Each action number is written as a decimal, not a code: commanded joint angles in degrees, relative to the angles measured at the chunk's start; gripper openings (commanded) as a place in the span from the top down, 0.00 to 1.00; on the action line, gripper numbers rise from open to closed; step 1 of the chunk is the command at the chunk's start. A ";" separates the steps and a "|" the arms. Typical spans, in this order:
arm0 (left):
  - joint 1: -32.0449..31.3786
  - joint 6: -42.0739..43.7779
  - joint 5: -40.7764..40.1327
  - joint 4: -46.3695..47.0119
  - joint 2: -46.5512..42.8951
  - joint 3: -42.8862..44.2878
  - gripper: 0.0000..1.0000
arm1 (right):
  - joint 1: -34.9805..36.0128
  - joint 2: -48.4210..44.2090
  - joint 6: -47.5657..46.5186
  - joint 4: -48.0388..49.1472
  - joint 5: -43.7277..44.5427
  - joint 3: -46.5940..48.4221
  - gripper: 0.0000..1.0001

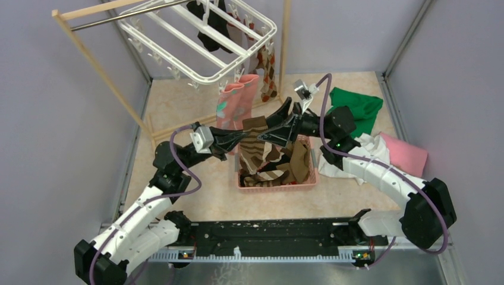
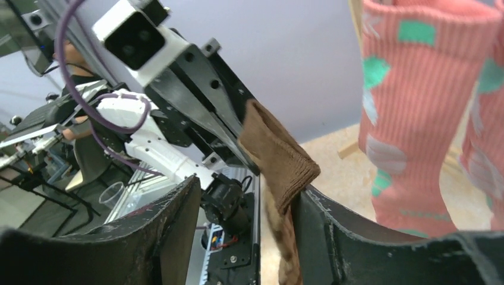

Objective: Clip the socks to the hanger
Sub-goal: Open the clamp at the hanger.

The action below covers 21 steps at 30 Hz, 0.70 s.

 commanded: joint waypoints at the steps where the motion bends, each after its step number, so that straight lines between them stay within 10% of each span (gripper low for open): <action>1: -0.15 -1.63 1.02 5.42 -0.61 0.92 1.00 | 1.01 -0.17 1.02 7.32 -1.71 4.71 0.48; 11: -0.20 -2.64 -0.60 5.87 -1.48 -0.77 1.00 | 0.97 -0.29 -3.71 9.39 -4.31 6.08 1.00; 19: -0.15 -4.33 -1.33 5.85 -2.33 -1.17 0.99 | 0.98 -1.70 -13.29 5.82 -7.52 5.94 1.00; 21: -0.20 -5.39 -1.51 4.89 -2.73 -1.15 0.81 | 0.98 -2.62 -19.46 1.42 -8.92 6.86 1.00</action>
